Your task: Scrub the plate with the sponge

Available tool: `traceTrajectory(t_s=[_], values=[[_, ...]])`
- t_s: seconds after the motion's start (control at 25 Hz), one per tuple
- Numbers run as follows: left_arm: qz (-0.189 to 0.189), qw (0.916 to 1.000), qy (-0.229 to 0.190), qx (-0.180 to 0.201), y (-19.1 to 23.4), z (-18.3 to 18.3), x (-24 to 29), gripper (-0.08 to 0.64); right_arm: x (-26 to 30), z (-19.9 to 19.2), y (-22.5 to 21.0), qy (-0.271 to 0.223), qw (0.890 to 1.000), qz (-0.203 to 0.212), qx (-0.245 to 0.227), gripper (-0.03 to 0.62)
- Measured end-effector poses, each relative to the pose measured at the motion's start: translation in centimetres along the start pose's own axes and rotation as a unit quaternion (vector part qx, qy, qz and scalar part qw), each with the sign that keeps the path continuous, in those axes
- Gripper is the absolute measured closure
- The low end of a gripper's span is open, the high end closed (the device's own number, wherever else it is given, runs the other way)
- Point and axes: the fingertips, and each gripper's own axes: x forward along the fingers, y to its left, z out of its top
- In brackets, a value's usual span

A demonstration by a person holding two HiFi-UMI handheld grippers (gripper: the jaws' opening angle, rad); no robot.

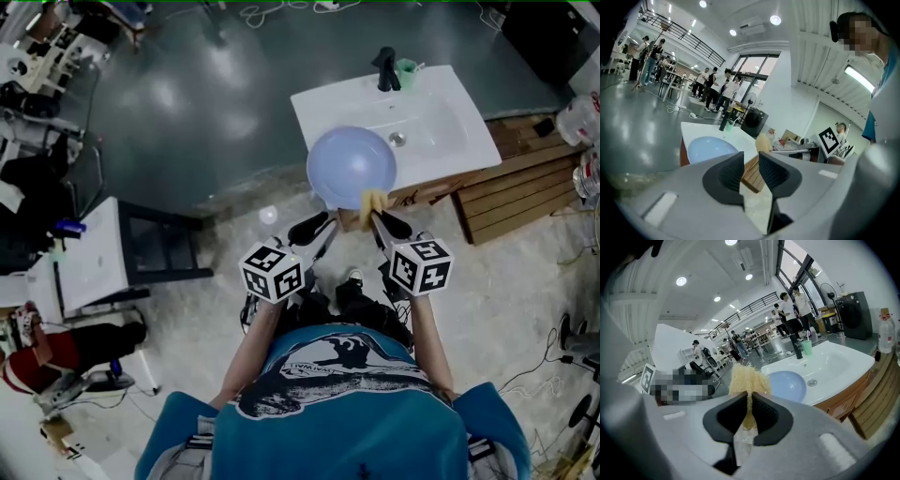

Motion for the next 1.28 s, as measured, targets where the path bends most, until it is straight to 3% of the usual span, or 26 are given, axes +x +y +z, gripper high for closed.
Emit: traceTrajectory(t_s=[0.12,0.36,0.88,1.28], values=[[0.0,1.0,0.004,0.009,0.3,-0.4,-1.1,0.463,0.2,-0.7,1.0,0.004,1.0,0.0,-0.001,0.563],[0.003,0.9998,0.005,0.021,0.4,-1.7,-4.1,0.559,0.0,-2.5,4.2,0.008,1.0,-0.001,-0.001,0.563],[-0.018,0.9976,0.023,0.062,-0.2,-4.3,-11.5,0.558,0.1,-5.6,11.0,0.01,1.0,-0.009,-0.01,0.565],[-0.038,0.9963,0.021,0.074,-1.1,-4.8,-12.9,0.557,-0.7,-6.1,13.3,0.0,1.0,-0.015,-0.018,0.565]])
